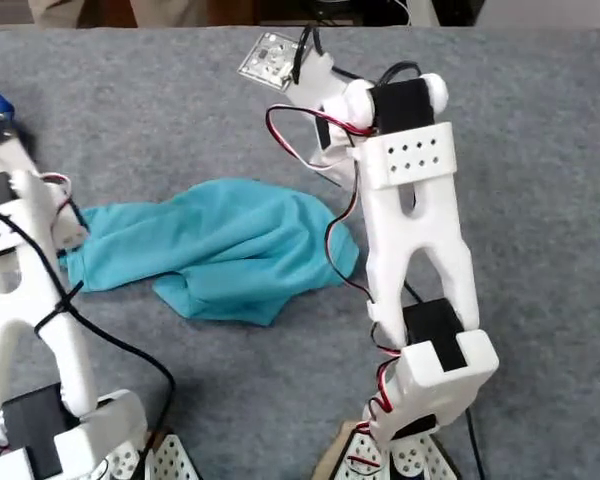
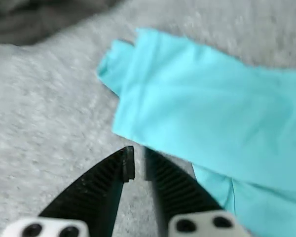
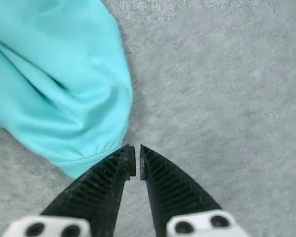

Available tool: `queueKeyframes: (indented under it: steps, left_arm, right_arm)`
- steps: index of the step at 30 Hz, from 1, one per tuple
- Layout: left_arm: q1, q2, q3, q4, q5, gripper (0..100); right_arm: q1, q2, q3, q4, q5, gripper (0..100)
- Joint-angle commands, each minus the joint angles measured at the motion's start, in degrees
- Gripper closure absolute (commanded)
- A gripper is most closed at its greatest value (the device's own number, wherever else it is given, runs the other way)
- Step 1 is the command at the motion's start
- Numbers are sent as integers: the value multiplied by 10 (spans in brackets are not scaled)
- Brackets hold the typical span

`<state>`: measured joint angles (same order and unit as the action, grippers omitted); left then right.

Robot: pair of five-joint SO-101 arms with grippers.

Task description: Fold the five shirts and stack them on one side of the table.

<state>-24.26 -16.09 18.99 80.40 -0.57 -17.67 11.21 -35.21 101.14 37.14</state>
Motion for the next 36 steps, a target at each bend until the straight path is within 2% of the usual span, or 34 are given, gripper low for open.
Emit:
queueKeyframes:
  steps: [1,3,13,19,23,29,32,36]
  left_arm:
    - [17,-15,33,-37,3,808]
    - [14,-15,59,-75,15,777]
    - [5,-15,166,-247,21,776]
    - [-17,-14,198,-316,22,776]
    - [-18,-3,207,-330,22,782]
    - [-17,116,178,-351,22,881]
    - [-18,194,141,-338,22,912]
    - [-18,239,63,-264,22,987]
  right_arm:
    - [11,-24,32,10,4,962]
    - [11,-26,57,10,4,962]
    - [11,-66,146,4,5,962]
    - [11,-66,149,4,6,962]
    - [11,-66,147,4,5,962]
    - [9,-66,149,4,5,962]
    - [9,-66,150,4,5,962]
    - [10,-68,150,7,5,963]
